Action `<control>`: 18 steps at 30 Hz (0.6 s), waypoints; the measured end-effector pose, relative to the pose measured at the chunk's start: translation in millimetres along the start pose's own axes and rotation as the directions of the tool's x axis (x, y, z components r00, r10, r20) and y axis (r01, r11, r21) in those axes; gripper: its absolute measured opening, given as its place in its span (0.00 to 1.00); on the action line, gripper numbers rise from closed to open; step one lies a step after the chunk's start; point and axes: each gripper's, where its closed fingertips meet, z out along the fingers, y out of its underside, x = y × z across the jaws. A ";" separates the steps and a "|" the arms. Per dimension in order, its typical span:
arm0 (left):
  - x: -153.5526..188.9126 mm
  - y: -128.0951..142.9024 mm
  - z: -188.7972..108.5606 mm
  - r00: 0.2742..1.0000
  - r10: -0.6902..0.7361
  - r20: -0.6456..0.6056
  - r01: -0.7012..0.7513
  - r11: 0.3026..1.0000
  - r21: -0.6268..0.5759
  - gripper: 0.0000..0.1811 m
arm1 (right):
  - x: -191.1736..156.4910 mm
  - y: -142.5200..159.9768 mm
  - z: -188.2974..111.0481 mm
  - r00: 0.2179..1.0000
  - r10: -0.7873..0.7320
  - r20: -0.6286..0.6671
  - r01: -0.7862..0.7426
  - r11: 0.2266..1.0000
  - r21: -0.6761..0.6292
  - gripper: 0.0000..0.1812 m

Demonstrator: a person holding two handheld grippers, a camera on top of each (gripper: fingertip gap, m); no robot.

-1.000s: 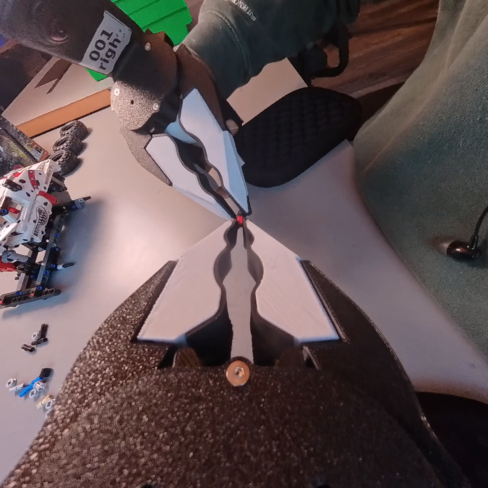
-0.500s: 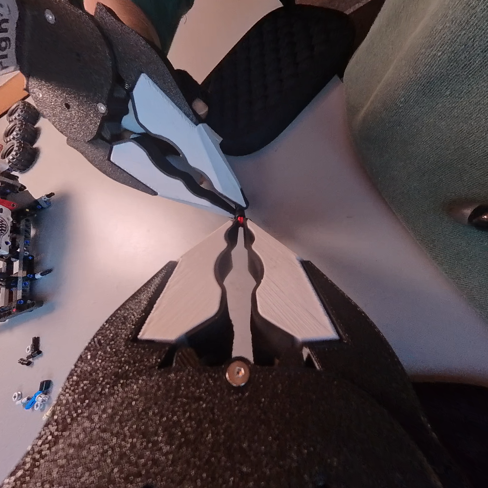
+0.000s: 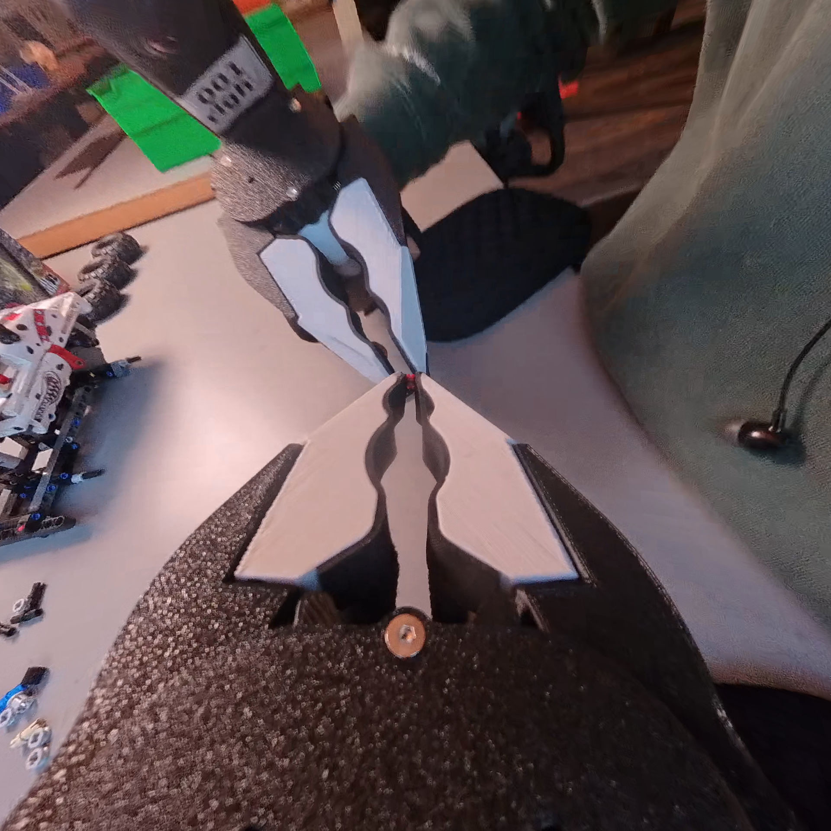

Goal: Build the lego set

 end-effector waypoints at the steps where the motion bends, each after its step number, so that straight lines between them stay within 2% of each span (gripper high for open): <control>1: -3.4 -7.6 -4.2 1.000 -0.024 0.006 0.024 0.998 0.051 0.00 | -0.5 -9.4 -4.2 1.000 0.007 -0.006 -0.007 0.998 0.064 0.03; 4: -8.0 -24.5 -11.7 0.998 -0.068 0.001 0.068 0.986 0.152 0.01 | -3.8 -28.5 -12.8 1.000 -0.011 -0.028 0.016 0.984 0.176 0.03; 6: -8.3 -25.0 -11.1 0.998 -0.059 0.004 0.058 0.988 0.145 0.01 | -4.1 -30.9 -15.3 0.999 -0.023 -0.048 0.032 0.982 0.186 0.03; 12: -1.7 -16.6 -1.5 1.000 -0.012 0.001 0.011 0.998 0.057 0.00 | -6.2 -16.6 -12.4 0.994 -0.080 -0.068 0.082 0.996 0.033 0.03; 18: 0.8 -7.3 4.1 1.000 -0.005 -0.003 0.005 1.000 -0.021 0.01 | -5.2 -6.3 -8.3 0.992 -0.104 -0.077 0.102 0.994 -0.035 0.03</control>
